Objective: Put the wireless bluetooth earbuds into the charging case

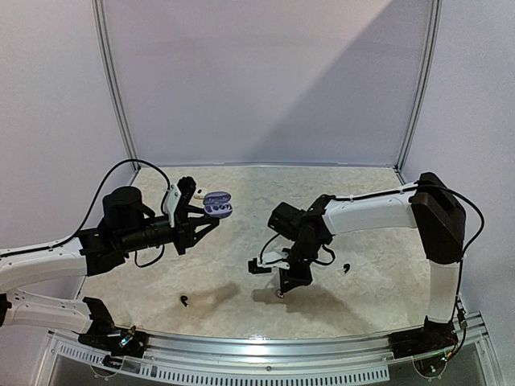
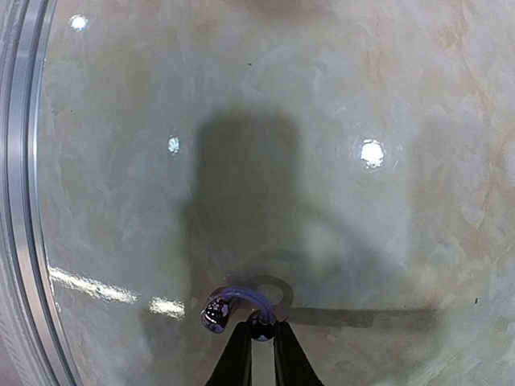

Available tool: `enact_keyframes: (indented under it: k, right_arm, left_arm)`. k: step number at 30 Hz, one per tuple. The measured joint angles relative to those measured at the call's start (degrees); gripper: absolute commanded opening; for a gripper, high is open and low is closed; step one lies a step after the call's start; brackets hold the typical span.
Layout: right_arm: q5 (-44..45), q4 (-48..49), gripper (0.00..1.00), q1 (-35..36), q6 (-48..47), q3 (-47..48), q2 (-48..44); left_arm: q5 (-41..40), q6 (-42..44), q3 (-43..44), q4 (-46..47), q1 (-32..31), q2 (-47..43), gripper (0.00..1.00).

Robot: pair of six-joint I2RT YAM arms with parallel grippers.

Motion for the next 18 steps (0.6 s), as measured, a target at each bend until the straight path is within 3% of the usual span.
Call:
enact_keyframes:
  k: [18]
  right_arm:
    - [0.2,4.6,0.11,2.7,8.5,-7.3,-4.3]
  left_arm:
    - [0.0,0.0,-0.1,0.0,0.0,-0.7,0.00]
